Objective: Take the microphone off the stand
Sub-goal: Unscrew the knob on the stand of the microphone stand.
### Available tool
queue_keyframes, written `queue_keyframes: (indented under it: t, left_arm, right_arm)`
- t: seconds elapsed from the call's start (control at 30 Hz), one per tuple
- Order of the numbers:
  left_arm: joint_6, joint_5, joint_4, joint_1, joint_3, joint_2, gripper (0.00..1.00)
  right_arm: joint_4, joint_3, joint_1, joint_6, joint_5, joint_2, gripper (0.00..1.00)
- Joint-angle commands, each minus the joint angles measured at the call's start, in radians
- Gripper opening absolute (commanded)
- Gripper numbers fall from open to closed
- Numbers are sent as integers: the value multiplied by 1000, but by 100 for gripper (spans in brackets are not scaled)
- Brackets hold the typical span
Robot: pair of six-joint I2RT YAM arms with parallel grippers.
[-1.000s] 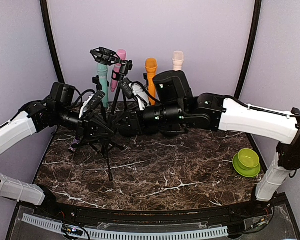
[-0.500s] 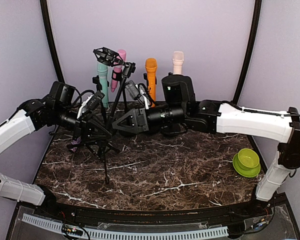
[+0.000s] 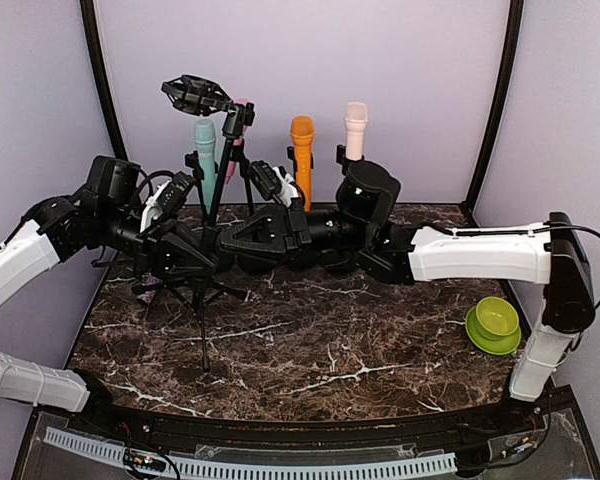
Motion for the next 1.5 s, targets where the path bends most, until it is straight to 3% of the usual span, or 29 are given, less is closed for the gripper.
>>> queue_keyframes:
  t: [0.0, 0.03, 0.07, 0.1, 0.17, 0.27, 0.33, 0.43, 0.63, 0.73, 0.93, 1.23, 1.47]
  left_arm:
    - [54, -24, 89, 3, 39, 1, 0]
    - [51, -24, 88, 3, 37, 1, 0]
    - [45, -24, 88, 3, 35, 0, 0]
    - [38, -27, 90, 2, 29, -1, 0]
    - [17, -33, 99, 3, 20, -6, 0]
    - [-15, -40, 110, 3, 14, -8, 0]
    - [-27, -39, 111, 4, 16, -7, 0]
    - [-17, -45, 99, 3, 19, -3, 0]
    - [215, -87, -11, -1, 42, 5, 0]
    - [285, -111, -53, -11, 63, 18, 0]
    - [267, -113, -49, -18, 54, 18, 0]
    - [305, -125, -67, -20, 43, 12, 0]
    - [333, -136, -85, -24, 36, 15, 0]
  right_arm:
    - [301, -1, 27, 218, -136, 19, 0]
    - [168, 3, 22, 140, -122, 5, 0]
    - [-16, 25, 19, 16, -84, -15, 6]
    - [-254, 61, 17, -155, -12, -34, 21]
    - [-586, 136, 18, -420, 163, -58, 36]
    - [-782, 151, 24, -630, 442, -105, 52]
    - [-823, 132, 42, -715, 591, -140, 55]
    - [-878, 140, 61, -794, 668, -149, 49]
    - [-972, 284, 52, -755, 298, -52, 36]
    - [-1097, 393, 56, -787, 287, 21, 31]
    - [-1086, 435, 56, -773, 220, 37, 30]
    - [-1055, 460, 56, -730, 143, 58, 18]
    - [-1077, 504, 54, -725, 121, 83, 17]
